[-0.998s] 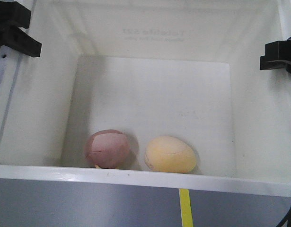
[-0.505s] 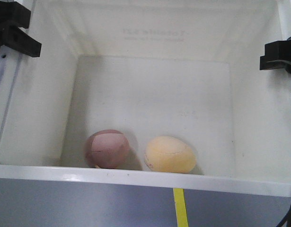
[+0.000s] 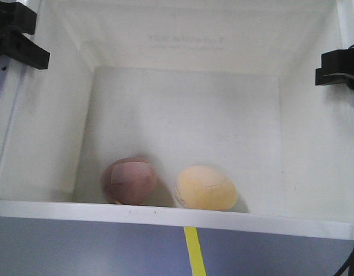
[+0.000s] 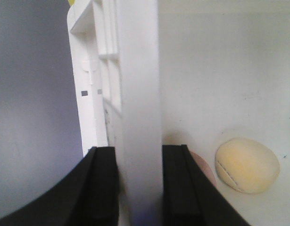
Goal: Place moving items into box and shelve
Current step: 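Hold the tote by its rims with both grippers during driving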
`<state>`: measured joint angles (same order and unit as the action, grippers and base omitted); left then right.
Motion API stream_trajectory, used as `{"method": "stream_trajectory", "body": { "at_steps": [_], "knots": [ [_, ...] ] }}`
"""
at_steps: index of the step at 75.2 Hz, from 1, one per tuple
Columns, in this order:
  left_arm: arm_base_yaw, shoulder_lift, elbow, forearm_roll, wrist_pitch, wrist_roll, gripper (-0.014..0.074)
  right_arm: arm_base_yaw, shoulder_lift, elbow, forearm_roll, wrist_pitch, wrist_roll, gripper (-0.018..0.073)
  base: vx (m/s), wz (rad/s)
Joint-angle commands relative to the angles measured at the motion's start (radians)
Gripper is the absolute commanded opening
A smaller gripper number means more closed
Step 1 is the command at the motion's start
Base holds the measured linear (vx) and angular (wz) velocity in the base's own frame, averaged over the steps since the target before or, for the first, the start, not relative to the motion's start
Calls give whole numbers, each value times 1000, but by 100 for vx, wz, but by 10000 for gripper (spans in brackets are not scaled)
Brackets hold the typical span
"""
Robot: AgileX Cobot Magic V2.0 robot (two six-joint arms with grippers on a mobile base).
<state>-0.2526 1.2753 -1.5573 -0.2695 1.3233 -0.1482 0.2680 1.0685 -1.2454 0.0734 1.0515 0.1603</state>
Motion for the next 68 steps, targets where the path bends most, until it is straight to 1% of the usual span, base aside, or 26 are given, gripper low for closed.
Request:
{"method": "stream_trajectory", "body": {
  "at_steps": [1, 24, 68],
  "knots": [
    [-1, -35, -45, -107, -73, -12, -3, 1, -26, -39, 33, -130, -19, -6, 50, -36],
    [-1, -35, -45, -107, -73, -12, -3, 1, -26, -39, 33, -130, -19, -6, 49, -45],
    [-1, -35, -45, -106, -73, -12, -3, 1, -26, -39, 35, -130, -19, -6, 46, -58]
  ]
}}
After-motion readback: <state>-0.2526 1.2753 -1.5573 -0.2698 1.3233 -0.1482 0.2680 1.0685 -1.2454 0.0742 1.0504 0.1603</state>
